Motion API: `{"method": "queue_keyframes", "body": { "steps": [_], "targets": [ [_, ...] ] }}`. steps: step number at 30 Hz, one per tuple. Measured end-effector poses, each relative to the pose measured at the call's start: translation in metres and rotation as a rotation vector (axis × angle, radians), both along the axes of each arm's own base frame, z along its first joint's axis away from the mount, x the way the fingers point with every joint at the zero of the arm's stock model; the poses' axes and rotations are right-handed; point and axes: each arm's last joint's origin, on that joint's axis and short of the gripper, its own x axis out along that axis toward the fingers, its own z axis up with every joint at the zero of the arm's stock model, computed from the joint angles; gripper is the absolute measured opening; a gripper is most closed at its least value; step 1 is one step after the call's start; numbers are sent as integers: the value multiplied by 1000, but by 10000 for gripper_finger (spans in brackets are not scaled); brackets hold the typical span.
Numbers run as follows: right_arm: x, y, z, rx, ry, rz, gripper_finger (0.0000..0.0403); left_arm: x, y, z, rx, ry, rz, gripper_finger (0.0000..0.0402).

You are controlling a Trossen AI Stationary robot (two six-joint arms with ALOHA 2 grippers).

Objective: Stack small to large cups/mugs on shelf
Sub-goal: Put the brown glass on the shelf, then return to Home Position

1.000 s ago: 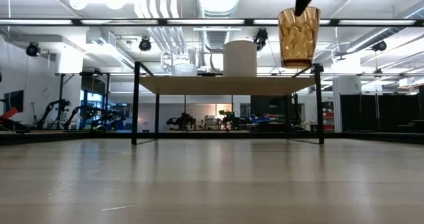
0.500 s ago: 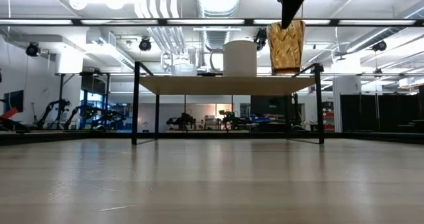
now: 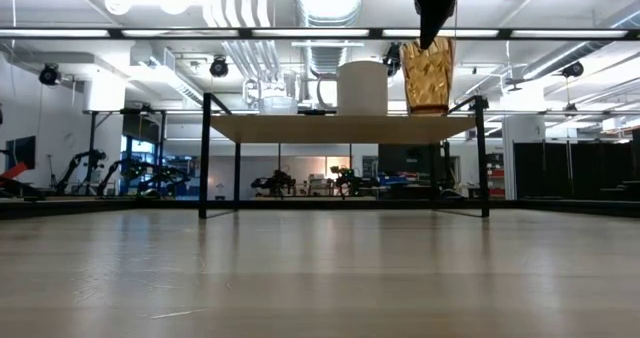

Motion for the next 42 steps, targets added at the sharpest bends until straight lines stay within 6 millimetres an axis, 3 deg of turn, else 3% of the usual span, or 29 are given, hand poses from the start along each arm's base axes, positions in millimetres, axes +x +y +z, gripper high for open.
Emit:
{"method": "queue_keyframes", "body": {
  "steps": [14, 26, 36, 42],
  "targets": [
    [13, -10, -14, 10, 44, 21, 13, 0, 0, -1, 1, 2, -1, 74],
    [12, -19, -14, 21, 27, -27, 16, 0, 0, -1, 8, 3, -6, 74],
    [13, -19, -15, 22, 30, -21, 91, 0, 0, -1, 5, 4, -16, 74],
    [12, -18, -14, 18, 29, -19, 116, 0, 0, -1, 5, 2, -16, 74]
  ]
}}
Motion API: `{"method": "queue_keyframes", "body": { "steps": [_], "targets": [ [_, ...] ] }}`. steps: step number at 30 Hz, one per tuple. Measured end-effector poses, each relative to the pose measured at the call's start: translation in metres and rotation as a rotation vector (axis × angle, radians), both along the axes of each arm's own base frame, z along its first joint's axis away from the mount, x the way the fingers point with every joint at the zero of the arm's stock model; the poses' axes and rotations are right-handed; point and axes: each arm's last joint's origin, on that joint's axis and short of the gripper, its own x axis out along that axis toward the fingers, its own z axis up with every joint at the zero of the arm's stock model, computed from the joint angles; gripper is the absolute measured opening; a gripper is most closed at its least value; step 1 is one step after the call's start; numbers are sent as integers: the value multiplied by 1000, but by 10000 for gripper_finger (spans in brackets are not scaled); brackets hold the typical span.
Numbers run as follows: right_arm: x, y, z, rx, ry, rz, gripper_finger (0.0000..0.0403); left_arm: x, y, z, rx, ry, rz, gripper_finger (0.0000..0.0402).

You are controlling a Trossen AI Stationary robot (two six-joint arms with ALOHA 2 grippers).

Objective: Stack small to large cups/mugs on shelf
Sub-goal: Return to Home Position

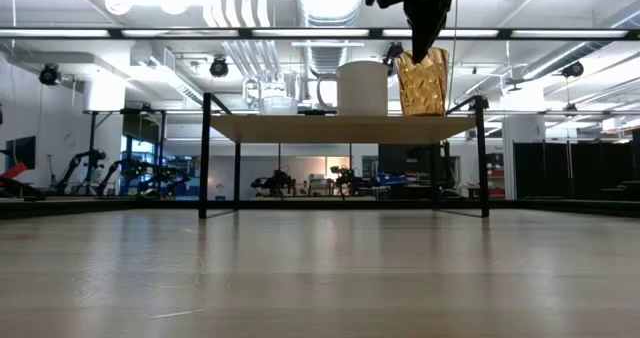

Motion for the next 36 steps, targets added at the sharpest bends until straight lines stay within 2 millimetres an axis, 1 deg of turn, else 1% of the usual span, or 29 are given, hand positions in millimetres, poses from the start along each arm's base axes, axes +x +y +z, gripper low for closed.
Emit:
{"method": "queue_keyframes", "body": {
  "steps": [2, 4, 7, 9, 12, 15, 18, 20, 23, 27, 31, 33, 36],
  "targets": [
    [-1, 1, 3, 0, -8, -6, 119, -2, 0, 1, -2, -5, 1, 74],
    [-2, 3, 12, -1, -38, -21, 120, -6, 0, 3, -3, -15, 1, 74],
    [-7, 10, 31, 11, -80, -3, 118, -17, 0, 8, -8, -45, 3, 74],
    [-12, 15, 49, 3, -156, -1, 114, -27, 1, 14, -9, -78, 3, 74],
    [-23, 23, 77, -6, -284, -26, 109, -43, 1, 21, -10, -124, 3, 74],
    [-39, 29, 101, -4, -396, -63, 104, -57, 1, 25, -9, -157, 2, 74],
    [-54, 33, 119, -11, -483, -68, 100, -66, 1, 23, 35, -171, -9, 74],
    [-66, 38, 127, -7, -522, -76, 98, -71, 1, 20, 67, -169, -16, 74],
    [-84, 42, 134, -15, -552, -66, 95, -76, 1, 13, 69, -149, -17, 74],
    [-105, 45, 137, -18, -573, -80, 96, -85, 2, 0, 64, -102, -3, 74],
    [-136, 50, 138, -37, -617, -140, 93, -93, 4, -9, -9, -110, 68, 74],
    [-149, 51, 135, -50, -643, -182, 91, -96, 5, -16, -12, -113, 120, 74],
    [-163, 54, 124, -49, -680, -197, 91, -106, 6, -25, -5, -133, 150, 74]
  ]
}}
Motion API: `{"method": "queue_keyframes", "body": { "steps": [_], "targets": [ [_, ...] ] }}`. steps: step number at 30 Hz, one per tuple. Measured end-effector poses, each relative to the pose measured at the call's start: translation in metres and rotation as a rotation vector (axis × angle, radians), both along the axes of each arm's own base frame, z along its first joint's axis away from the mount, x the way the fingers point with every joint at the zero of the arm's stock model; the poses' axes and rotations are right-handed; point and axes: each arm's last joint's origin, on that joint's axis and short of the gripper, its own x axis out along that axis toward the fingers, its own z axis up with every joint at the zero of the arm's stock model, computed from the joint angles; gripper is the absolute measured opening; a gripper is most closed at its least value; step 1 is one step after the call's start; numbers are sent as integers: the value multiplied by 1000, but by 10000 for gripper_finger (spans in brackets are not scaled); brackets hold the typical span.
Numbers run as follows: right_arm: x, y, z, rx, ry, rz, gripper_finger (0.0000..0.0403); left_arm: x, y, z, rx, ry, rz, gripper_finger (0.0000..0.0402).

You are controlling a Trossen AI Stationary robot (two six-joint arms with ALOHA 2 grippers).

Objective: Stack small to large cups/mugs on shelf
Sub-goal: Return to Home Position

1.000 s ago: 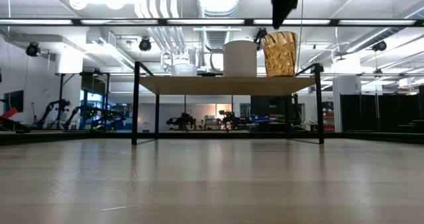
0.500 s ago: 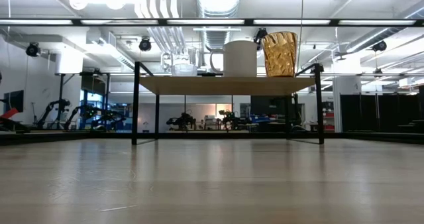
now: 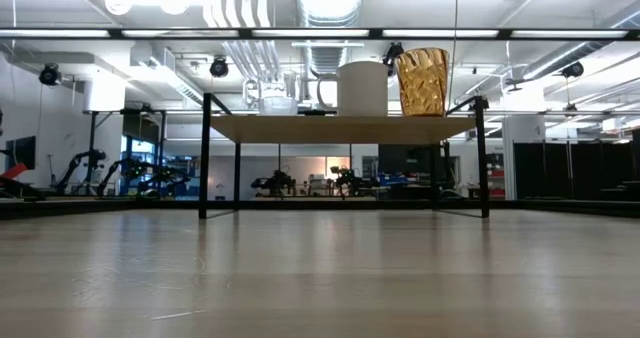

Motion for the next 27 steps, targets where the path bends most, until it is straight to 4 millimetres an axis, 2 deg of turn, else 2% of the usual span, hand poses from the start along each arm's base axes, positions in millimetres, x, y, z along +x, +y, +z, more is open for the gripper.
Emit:
{"method": "queue_keyframes", "body": {
  "steps": [6, 12, 14, 19, 21, 23, 27],
  "targets": [
    [-20, 4, -36, -3, -63, 6, 92, -27, 3, -28, 9, -120, 68, 74],
    [-27, 8, -76, 17, -157, 103, 86, -51, 3, -62, -1, -318, 59, 74],
    [-30, 9, -86, -2, -219, 108, 88, -51, 2, -82, -3, -322, 42, 74],
    [-40, 12, -111, -31, -375, 148, 91, -58, 2, -109, -7, -464, 14, 74],
    [-44, 13, -124, -18, -427, 179, 90, -58, 1, -123, -12, -466, 11, 74],
    [-48, 16, -137, 0, -468, 226, 87, -57, 1, -130, -21, -498, 9, 74],
    [-53, 18, -165, 9, -524, 275, 82, -48, 1, -140, -32, -455, 10, 74]
  ]
}}
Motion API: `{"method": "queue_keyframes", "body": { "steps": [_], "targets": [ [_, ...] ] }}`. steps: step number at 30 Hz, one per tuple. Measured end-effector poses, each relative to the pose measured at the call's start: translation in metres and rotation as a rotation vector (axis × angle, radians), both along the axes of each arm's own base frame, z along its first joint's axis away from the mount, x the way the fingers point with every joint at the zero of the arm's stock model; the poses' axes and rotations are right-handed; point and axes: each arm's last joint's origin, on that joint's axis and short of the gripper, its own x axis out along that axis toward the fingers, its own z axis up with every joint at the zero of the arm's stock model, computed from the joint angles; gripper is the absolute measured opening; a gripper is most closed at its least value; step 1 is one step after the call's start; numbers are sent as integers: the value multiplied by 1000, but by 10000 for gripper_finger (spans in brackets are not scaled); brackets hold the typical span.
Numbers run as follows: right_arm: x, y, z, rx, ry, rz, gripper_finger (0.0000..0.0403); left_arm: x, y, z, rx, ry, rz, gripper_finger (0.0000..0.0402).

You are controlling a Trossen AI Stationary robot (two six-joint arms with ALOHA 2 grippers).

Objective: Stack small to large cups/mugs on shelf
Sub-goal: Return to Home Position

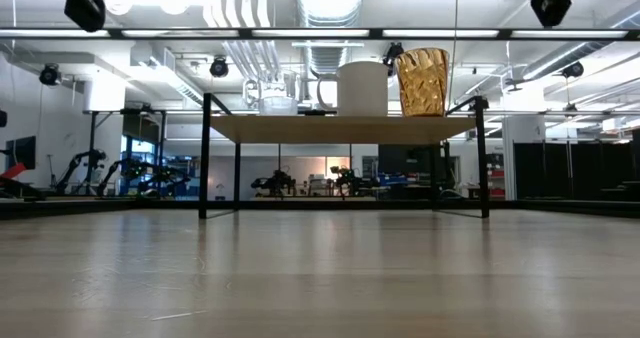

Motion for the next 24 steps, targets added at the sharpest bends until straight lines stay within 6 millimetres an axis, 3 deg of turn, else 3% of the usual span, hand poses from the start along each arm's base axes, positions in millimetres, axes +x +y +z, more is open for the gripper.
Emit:
{"method": "queue_keyframes", "body": {
  "steps": [16, 24],
  "targets": [
    [-26, 7, -62, 1, -121, 71, 80, 12, 0, -17, -1, -6, 13, 74],
    [-30, 8, -85, 10, -133, 73, 72, 26, 0, -41, -5, -56, 13, 74]
  ]
}}
